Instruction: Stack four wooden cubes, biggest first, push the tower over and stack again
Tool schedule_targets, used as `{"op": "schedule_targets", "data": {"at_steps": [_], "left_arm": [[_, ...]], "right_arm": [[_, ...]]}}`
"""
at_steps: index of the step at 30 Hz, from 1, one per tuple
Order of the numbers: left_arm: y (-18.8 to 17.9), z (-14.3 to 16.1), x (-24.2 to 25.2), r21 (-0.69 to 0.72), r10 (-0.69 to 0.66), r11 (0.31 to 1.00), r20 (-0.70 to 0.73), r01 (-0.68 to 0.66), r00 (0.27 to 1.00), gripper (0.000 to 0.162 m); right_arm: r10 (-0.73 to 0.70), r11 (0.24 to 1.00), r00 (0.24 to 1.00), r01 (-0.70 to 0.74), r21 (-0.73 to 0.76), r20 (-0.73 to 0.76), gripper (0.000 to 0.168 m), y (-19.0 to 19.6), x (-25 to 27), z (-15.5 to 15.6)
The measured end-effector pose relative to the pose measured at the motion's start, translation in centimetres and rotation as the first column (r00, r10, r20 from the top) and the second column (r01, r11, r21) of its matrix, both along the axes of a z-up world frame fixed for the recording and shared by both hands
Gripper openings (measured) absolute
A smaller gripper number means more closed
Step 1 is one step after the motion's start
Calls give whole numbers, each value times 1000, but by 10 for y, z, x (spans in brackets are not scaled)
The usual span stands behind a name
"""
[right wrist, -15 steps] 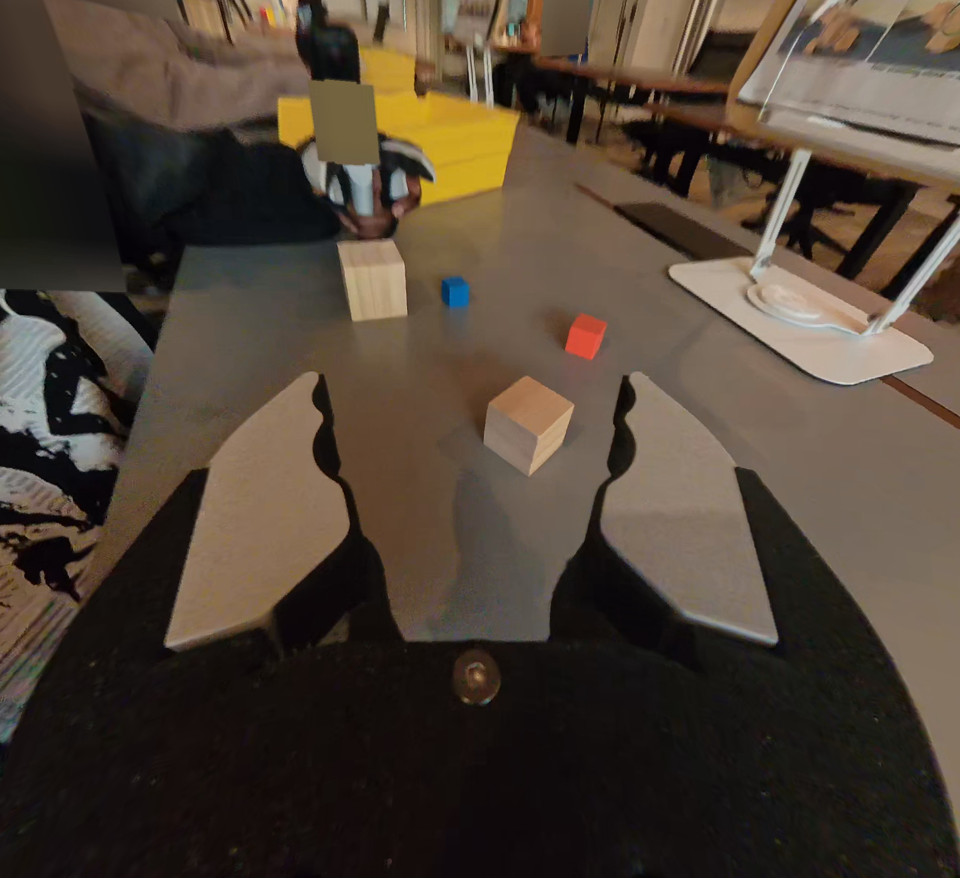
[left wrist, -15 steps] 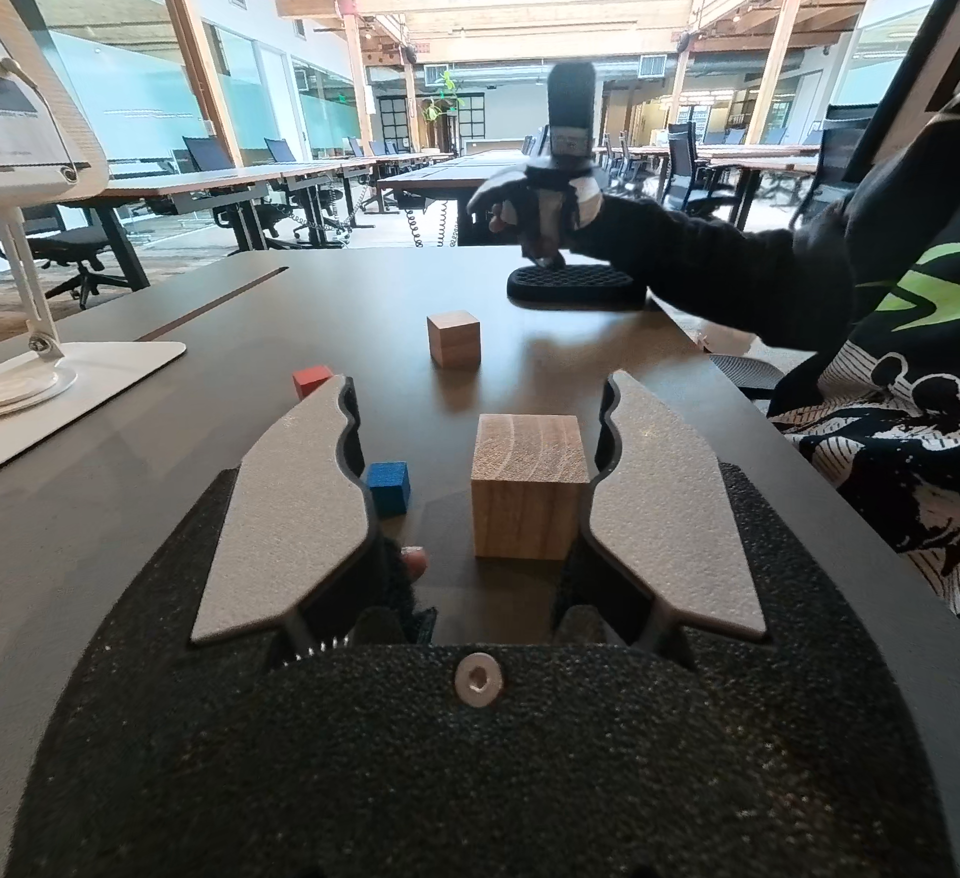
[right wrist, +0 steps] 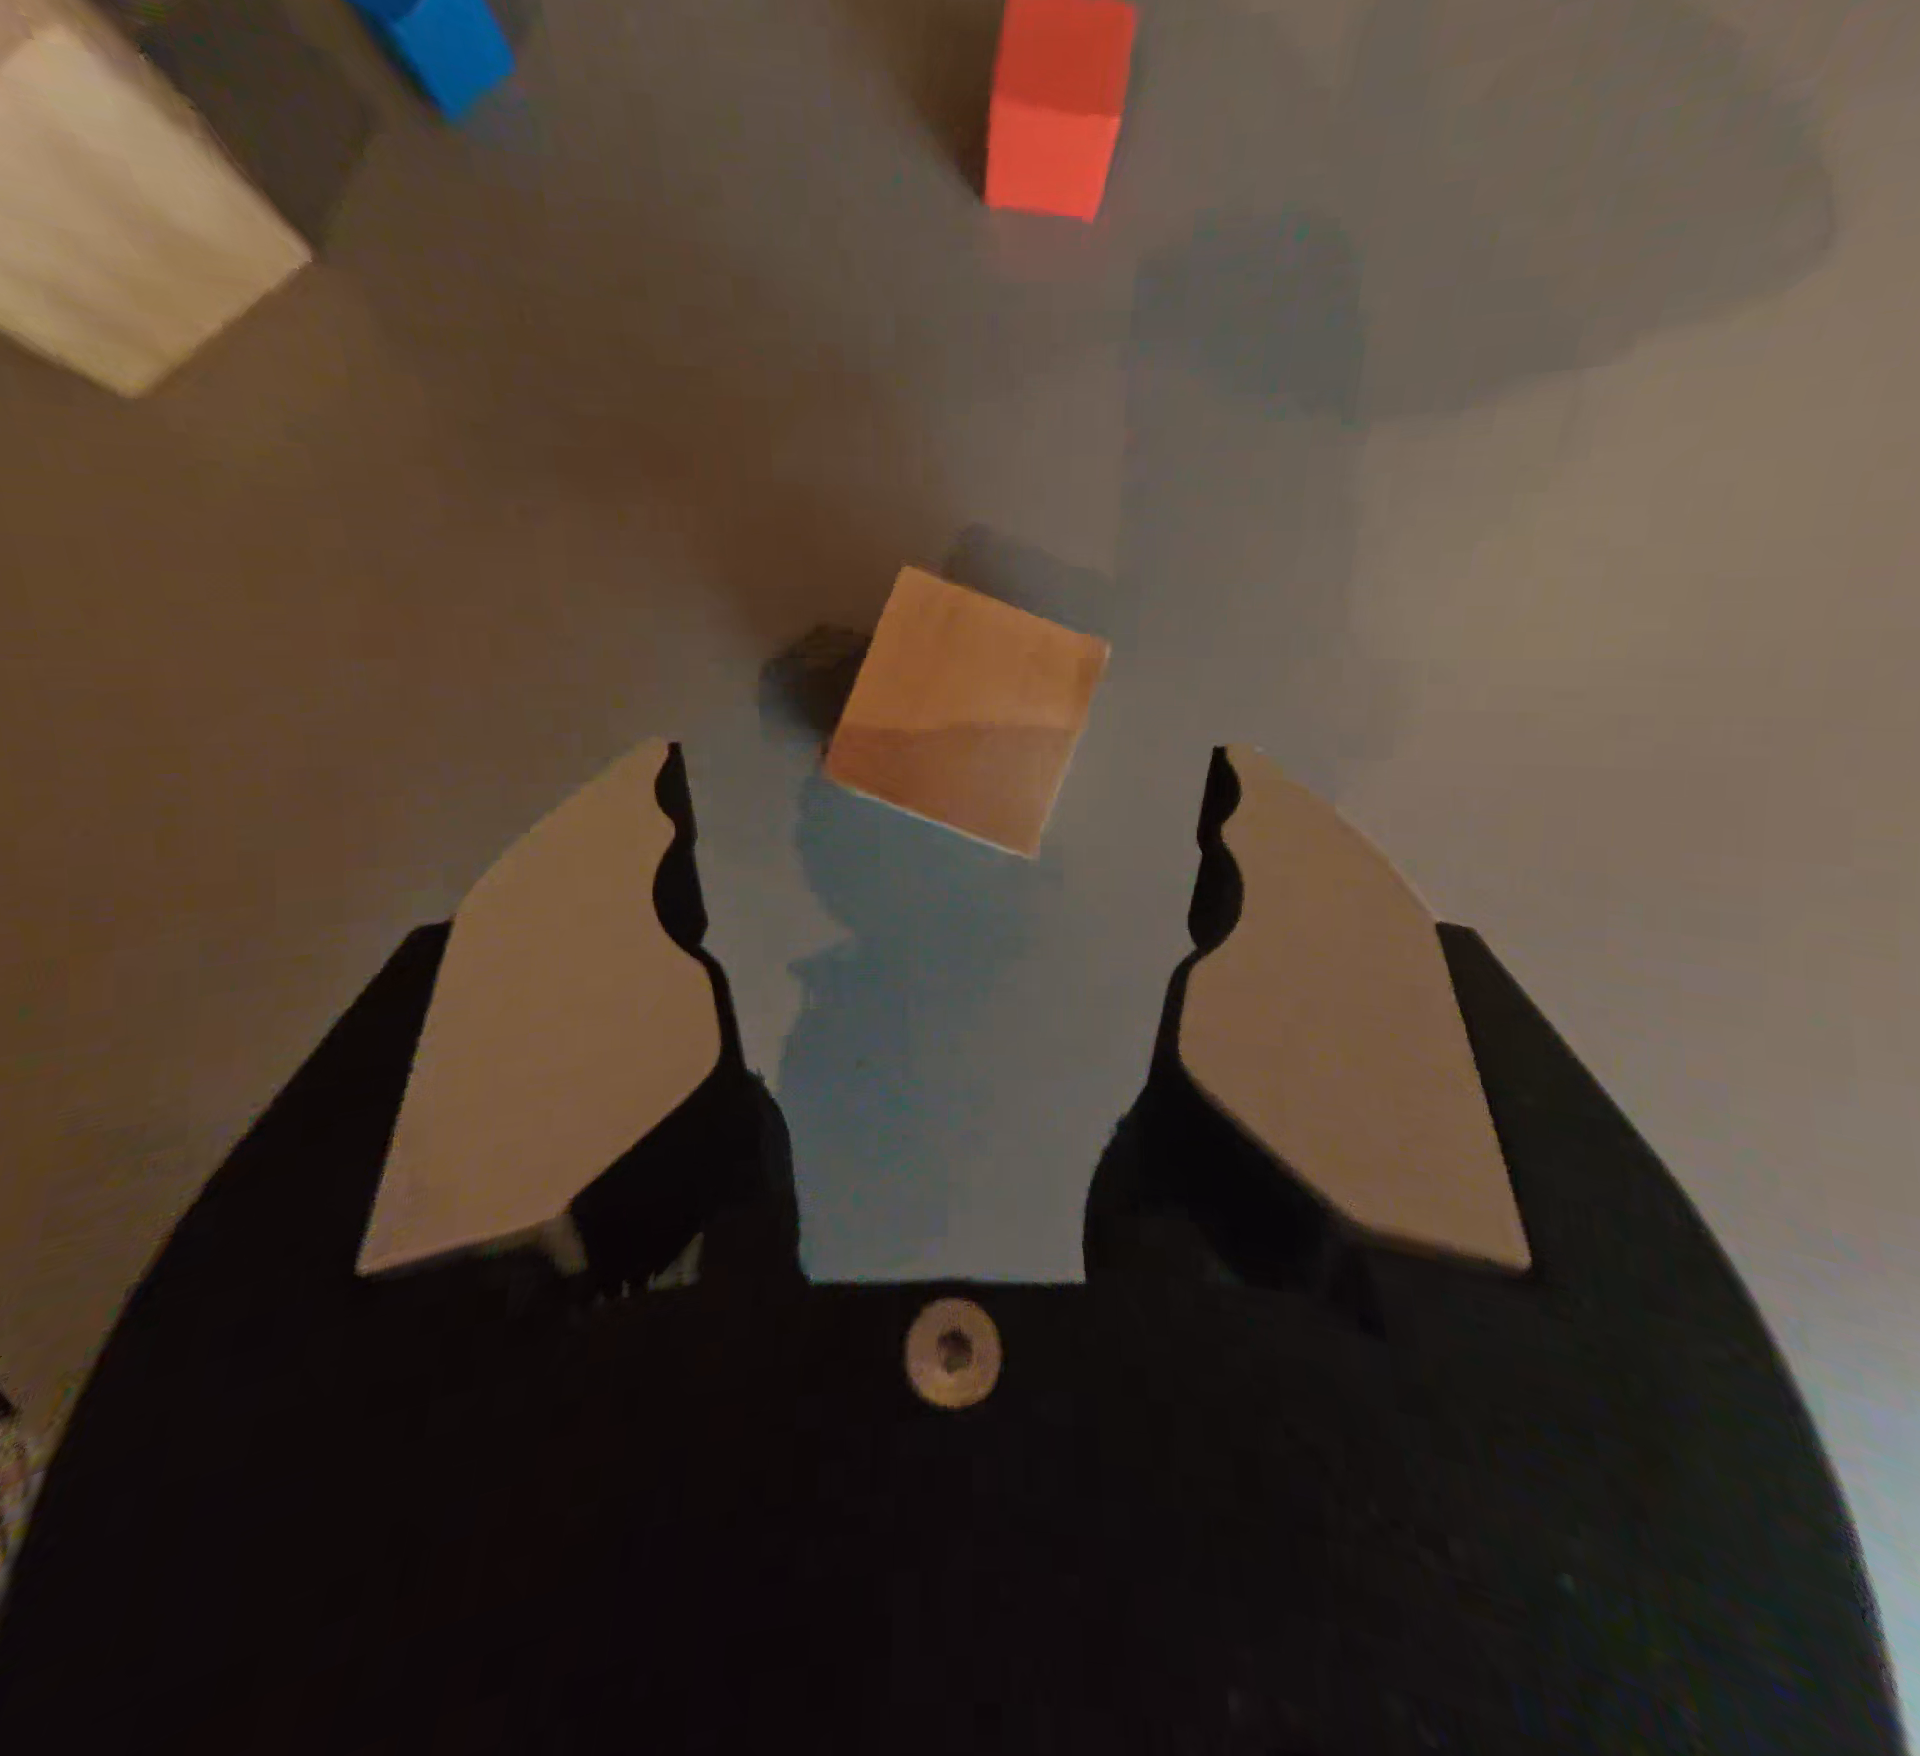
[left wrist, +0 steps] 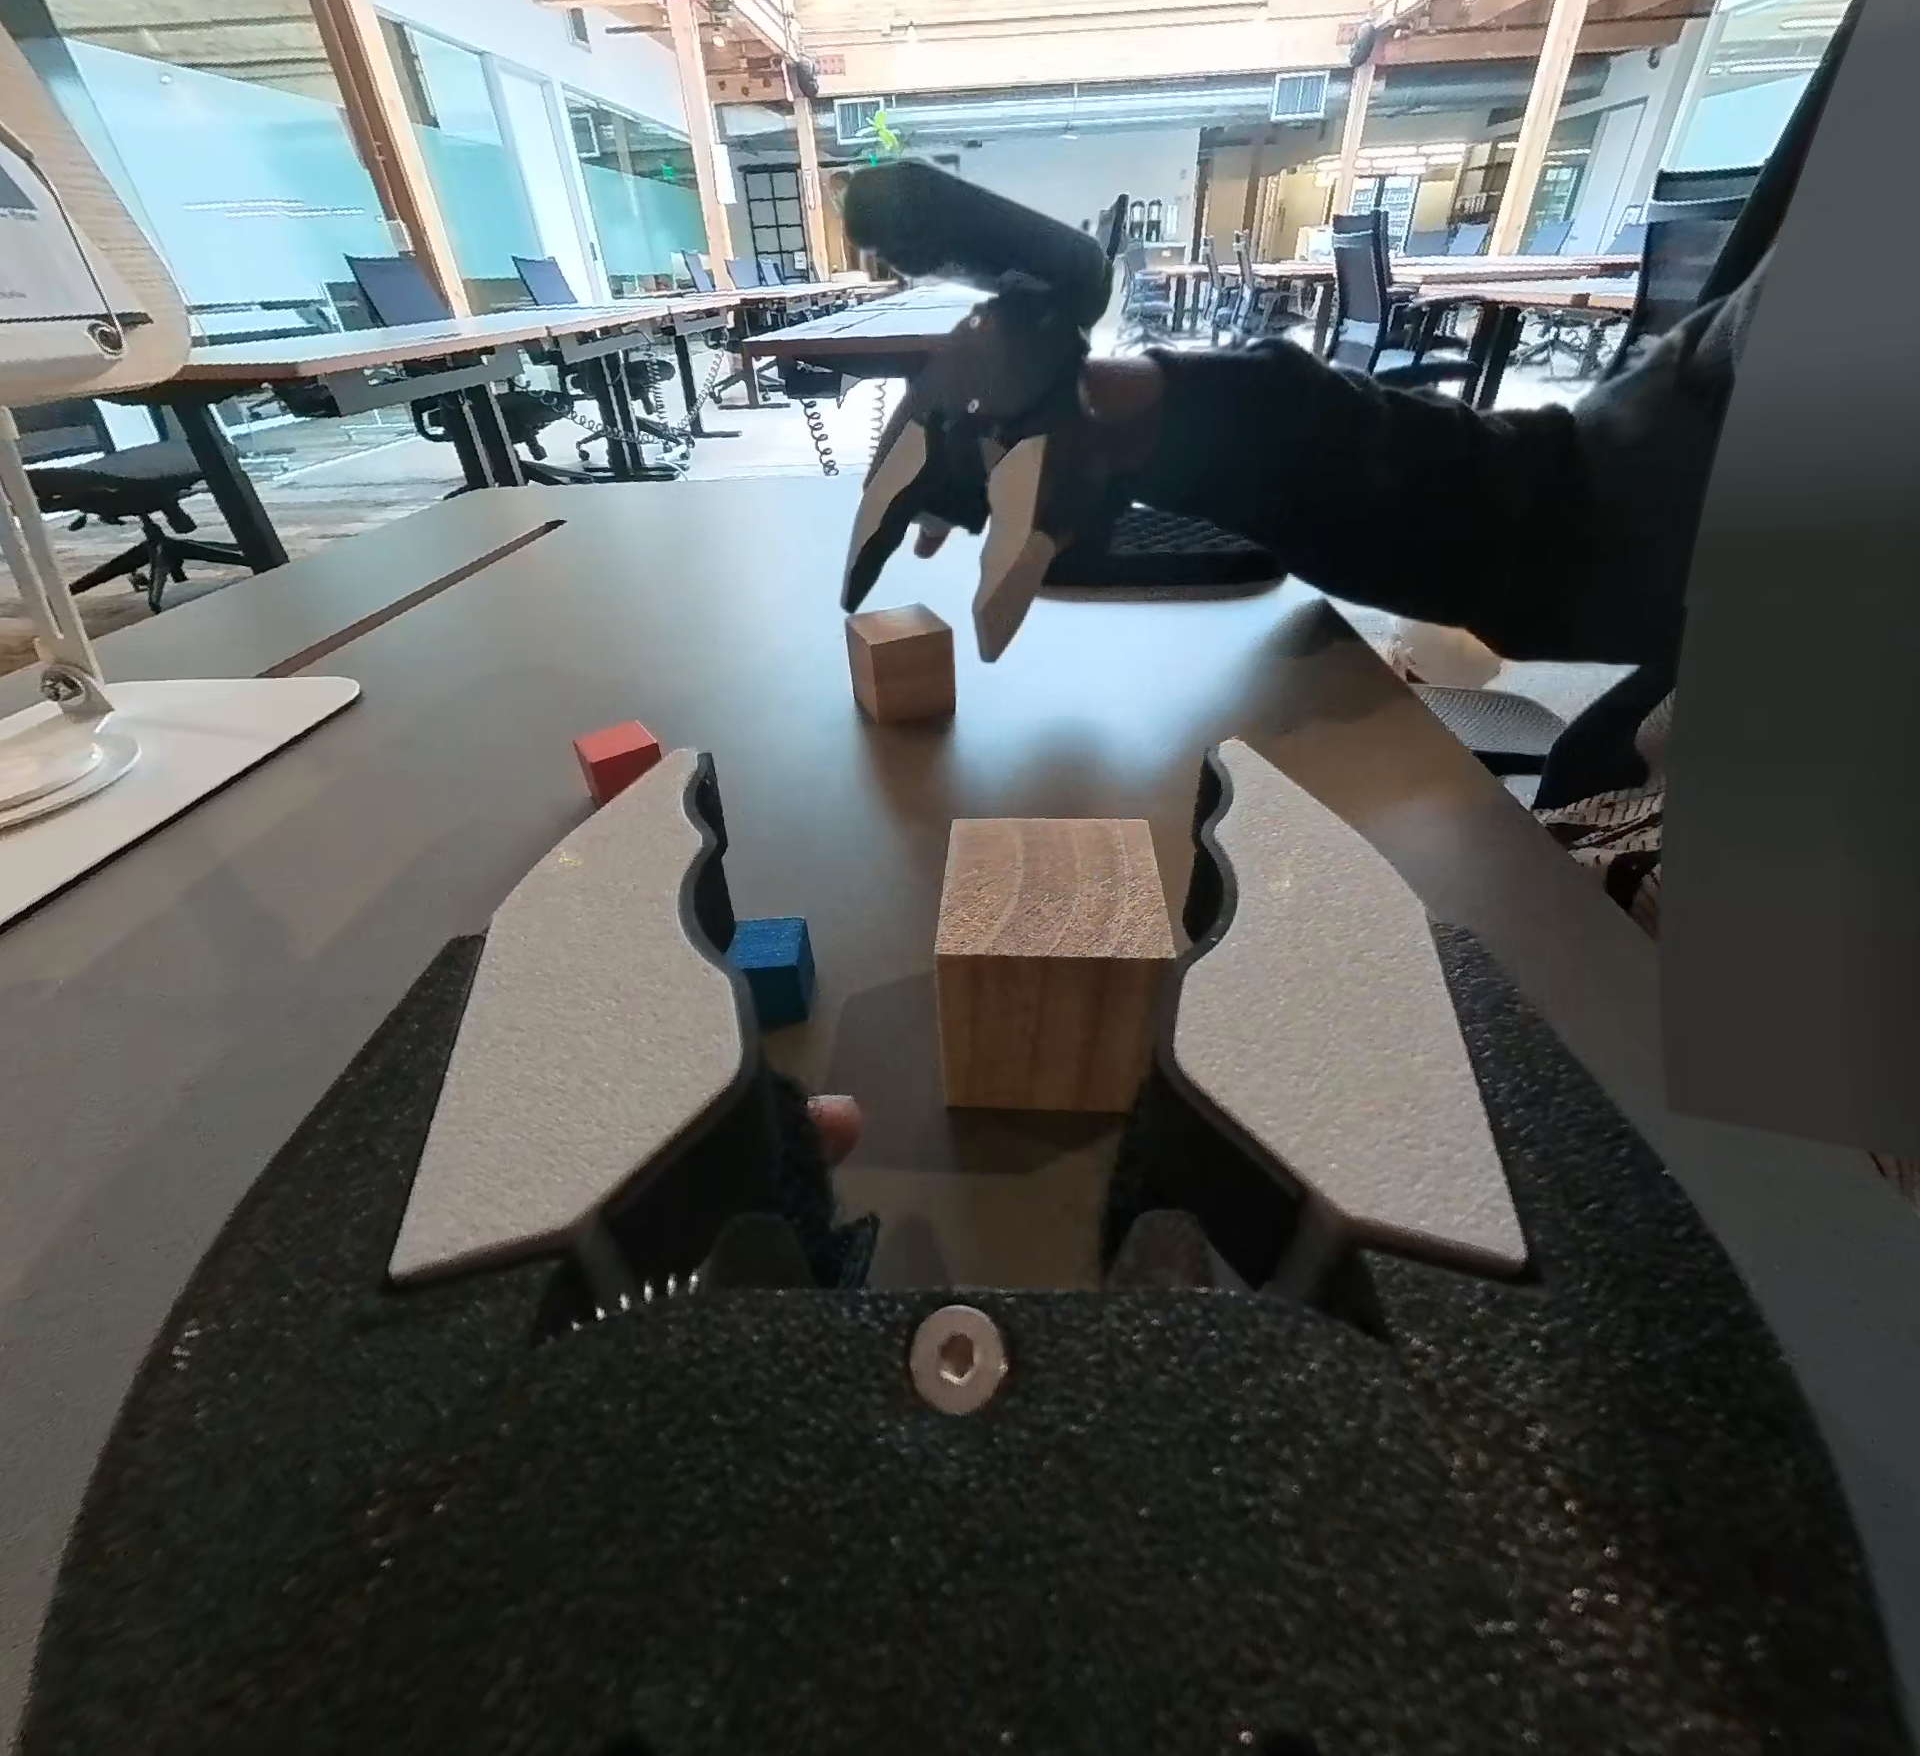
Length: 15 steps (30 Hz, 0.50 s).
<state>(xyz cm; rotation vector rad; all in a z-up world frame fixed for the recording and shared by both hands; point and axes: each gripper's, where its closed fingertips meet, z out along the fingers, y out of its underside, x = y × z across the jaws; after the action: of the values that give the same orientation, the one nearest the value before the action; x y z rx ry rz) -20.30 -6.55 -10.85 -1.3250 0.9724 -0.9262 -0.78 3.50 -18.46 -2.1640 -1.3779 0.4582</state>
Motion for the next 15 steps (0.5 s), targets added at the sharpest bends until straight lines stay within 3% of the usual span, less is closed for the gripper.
{"op": "schedule_targets", "data": {"at_steps": [4, 7, 9, 12, 15], "left_arm": [[0, -1, 1, 2, -2, 1000, -9, 2, 1000, 85], [-1, -2, 2, 3, -4, 1000, -18, 4, 1000, 85], [-1, -3, 3, 4, -8, 1000, -25, 8, 1000, 85], [-3, -3, 3, 13, -16, 1000, -31, 16, 999, 85], [-5, -3, 4, 14, -29, 999, -30, 30, 999, 86]], "right_arm": [[-134, 989, 987, 128, 73, 86, 87, 13, 3, -6], [-140, 990, 987, 138, 37, 77, 76, 8, -4, -12], [-120, 992, 989, 117, 39, 82, 48, 7, -7, -14], [-80, 995, 993, 74, 67, 91, 46, 7, -11, -9], [44, 995, 999, -44, 86, 6, 46, -6, -33, 15]]}}
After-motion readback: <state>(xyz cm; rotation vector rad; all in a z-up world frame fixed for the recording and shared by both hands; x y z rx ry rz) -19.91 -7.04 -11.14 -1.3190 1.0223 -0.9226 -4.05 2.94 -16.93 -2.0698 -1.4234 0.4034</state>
